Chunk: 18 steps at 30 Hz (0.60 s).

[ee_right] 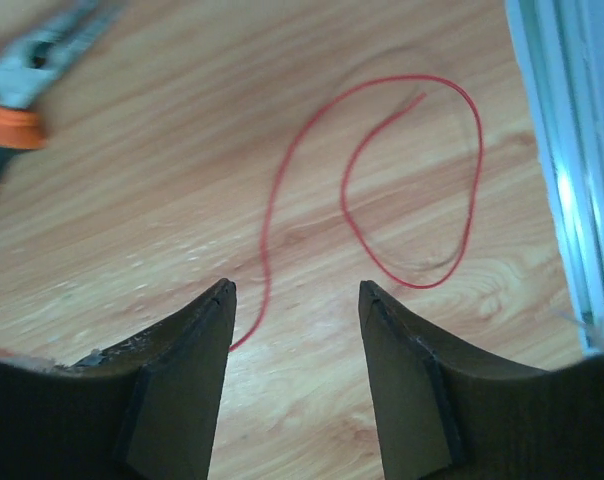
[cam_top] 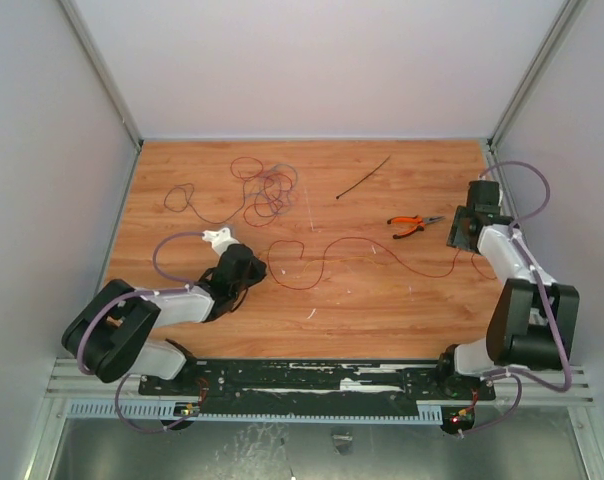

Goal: Zip-tie the wires
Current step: Straighten the cable at the center of the board.

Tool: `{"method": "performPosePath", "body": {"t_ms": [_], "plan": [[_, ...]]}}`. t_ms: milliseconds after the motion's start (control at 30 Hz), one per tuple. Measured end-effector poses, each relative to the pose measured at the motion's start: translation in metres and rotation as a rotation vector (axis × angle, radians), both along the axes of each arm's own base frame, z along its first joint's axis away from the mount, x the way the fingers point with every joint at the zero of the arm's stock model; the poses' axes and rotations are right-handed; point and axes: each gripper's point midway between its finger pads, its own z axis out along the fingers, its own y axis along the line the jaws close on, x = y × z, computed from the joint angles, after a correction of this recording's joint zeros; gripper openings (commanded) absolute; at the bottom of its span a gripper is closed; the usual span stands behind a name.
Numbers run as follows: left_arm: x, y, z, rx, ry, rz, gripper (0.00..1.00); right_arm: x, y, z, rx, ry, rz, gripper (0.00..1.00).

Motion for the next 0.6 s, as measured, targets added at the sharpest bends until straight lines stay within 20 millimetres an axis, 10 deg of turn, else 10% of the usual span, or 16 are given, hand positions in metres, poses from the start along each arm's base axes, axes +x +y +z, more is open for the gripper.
{"method": "performPosePath", "body": {"t_ms": [400,600], "plan": [[0.004,0.009,0.017,0.024,-0.052,0.030,0.04,0.012,0.116,0.075,0.326,-0.274,0.387,0.62],[0.004,0.010,0.017,0.031,-0.051,0.031,0.01,-0.027,0.184,0.049,0.434,-0.143,0.532,0.61]]}}
